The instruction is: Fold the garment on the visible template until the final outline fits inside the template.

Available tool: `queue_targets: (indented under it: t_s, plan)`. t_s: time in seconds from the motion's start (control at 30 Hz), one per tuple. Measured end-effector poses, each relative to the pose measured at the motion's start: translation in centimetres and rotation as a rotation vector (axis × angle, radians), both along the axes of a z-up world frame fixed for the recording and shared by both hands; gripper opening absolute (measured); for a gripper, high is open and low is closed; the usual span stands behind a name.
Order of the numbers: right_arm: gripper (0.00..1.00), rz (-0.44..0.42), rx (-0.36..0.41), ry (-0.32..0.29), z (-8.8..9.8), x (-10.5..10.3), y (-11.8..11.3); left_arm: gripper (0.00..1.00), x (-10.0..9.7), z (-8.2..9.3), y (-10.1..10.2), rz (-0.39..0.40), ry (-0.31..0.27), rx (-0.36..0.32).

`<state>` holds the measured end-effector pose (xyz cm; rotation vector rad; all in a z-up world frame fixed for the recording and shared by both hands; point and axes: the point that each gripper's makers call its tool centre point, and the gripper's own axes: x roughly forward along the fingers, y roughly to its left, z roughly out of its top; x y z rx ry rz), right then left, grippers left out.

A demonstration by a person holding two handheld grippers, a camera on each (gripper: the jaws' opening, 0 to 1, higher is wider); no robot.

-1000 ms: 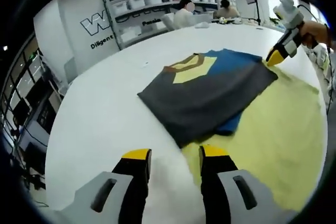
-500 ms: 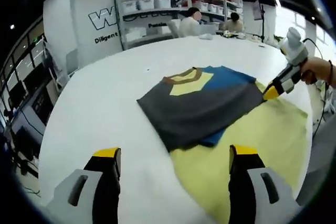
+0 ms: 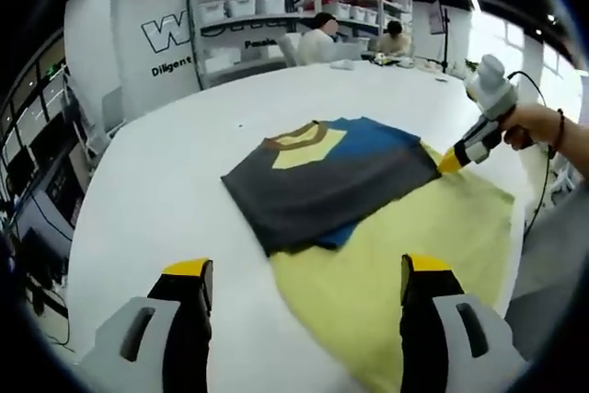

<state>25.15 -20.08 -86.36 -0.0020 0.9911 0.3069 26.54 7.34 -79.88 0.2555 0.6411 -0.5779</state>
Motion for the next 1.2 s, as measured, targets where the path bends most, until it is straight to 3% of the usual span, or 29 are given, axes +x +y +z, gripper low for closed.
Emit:
queue_targets:
  t_s: [0.27,0.3,0.33,0.37,0.43,0.6,0.73,1.13,1.2]
  plan:
    - [0.02,-0.013,-0.006,-0.008,0.1,-0.4,-0.5,0.89,-2.1,-0.5,-0.1,-0.025,0.05,0.001]
    - [0.08,-0.016,0.002,-0.014,0.2,-0.4,-0.5,0.89,-2.1,-0.5,0.0,-0.023,0.052,-0.001]
    - [0.16,-0.064,0.06,-0.058,1.0,0.1,-0.2,0.9,-2.4,-0.6,0.0,-0.022,0.06,-0.006]
    - [0.21,-0.058,0.093,-0.086,1.6,0.3,0.1,0.9,-2.6,-0.7,0.0,-0.018,0.065,-0.012]
    - [0.33,-0.053,0.097,-0.088,1.8,0.1,0.0,0.92,-2.7,-0.8,0.0,-0.018,0.069,-0.014]
    - [0.49,0.005,0.082,-0.144,3.1,-0.4,0.3,0.99,-3.0,-0.6,0.2,0.005,0.052,-0.021]
    - [0.68,0.032,0.088,-0.169,3.9,-0.9,0.8,0.99,-3.4,-0.3,0.0,-0.002,0.055,-0.029]
    - [0.86,0.094,0.074,-0.177,5.2,-3.9,1.5,0.99,-5.9,-1.1,0.6,0.007,0.114,0.007]
    - [0.87,0.106,0.066,-0.162,5.1,-4.7,1.1,0.98,-6.9,-1.8,1.0,0.026,0.15,0.009]
